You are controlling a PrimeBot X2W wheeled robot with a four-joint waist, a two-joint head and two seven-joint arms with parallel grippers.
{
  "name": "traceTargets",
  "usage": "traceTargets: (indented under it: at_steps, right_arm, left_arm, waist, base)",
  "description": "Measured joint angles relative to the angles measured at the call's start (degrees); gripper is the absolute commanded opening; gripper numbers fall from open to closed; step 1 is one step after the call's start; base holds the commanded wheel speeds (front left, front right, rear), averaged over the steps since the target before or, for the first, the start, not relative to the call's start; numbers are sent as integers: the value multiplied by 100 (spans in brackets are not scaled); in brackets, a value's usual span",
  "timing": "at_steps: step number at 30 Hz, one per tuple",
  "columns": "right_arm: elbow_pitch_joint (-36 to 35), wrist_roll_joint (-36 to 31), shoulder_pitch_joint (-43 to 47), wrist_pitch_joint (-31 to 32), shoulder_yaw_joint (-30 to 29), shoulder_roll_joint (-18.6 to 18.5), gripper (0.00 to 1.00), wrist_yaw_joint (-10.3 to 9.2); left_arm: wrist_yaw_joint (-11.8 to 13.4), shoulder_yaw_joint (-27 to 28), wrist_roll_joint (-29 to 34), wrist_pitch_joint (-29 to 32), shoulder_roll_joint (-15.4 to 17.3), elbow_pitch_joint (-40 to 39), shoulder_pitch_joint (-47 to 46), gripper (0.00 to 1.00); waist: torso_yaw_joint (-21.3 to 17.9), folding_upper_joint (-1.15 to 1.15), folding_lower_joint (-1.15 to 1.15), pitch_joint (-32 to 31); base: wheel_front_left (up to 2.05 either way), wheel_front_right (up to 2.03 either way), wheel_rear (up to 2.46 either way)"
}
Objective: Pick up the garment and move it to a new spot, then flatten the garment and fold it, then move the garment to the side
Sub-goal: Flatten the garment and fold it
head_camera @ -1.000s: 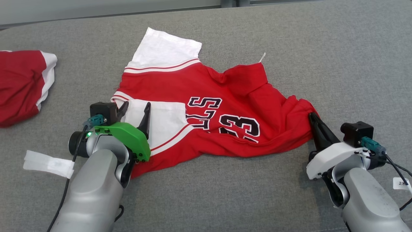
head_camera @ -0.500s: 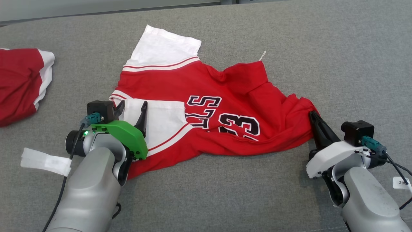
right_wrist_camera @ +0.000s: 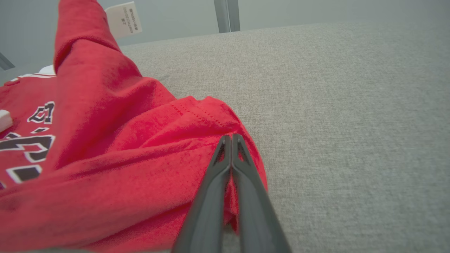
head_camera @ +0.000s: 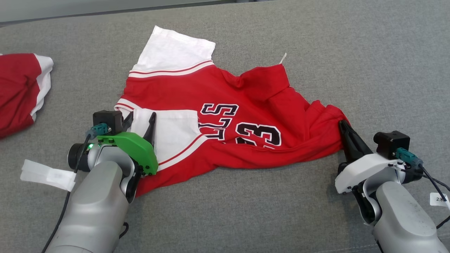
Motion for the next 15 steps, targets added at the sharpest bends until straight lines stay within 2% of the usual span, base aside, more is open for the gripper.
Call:
traceTargets:
  at_steps: [1,2,5,6,8,15]
  right_arm:
    - [-1,-5,0,0,-3,4,0,-1]
    - [-2,-5,-1,0,-4,11,0,0]
    - [-3,-12,-4,0,-3,27,0,0]
    - [-3,-12,-4,0,-3,29,0,0]
    - [-3,-13,-4,0,-9,27,0,-1]
    - [-5,-15,1,0,-81,24,0,0]
  left_arm:
    - [0,-13,-5,0,8,37,-17,77]
    - [0,-27,-11,0,13,63,-37,50]
    - [0,-76,-44,1,9,108,-98,26]
    - [0,-93,-63,1,8,121,-109,24]
    - [0,-137,-85,1,4,125,-113,0]
    - [0,-283,-249,-8,2,87,-112,0]
  waist:
    - [-4,0,0,7]
    - [-8,0,0,15]
    - [-24,0,0,35]
    - [-30,0,0,38]
    - [-37,0,0,40]
    - [-31,0,0,10]
  base:
    - [0,0,0]
    - [0,0,0]
    - [0,0,0]
    - [0,0,0]
    - [0,0,0]
    - [0,0,0]
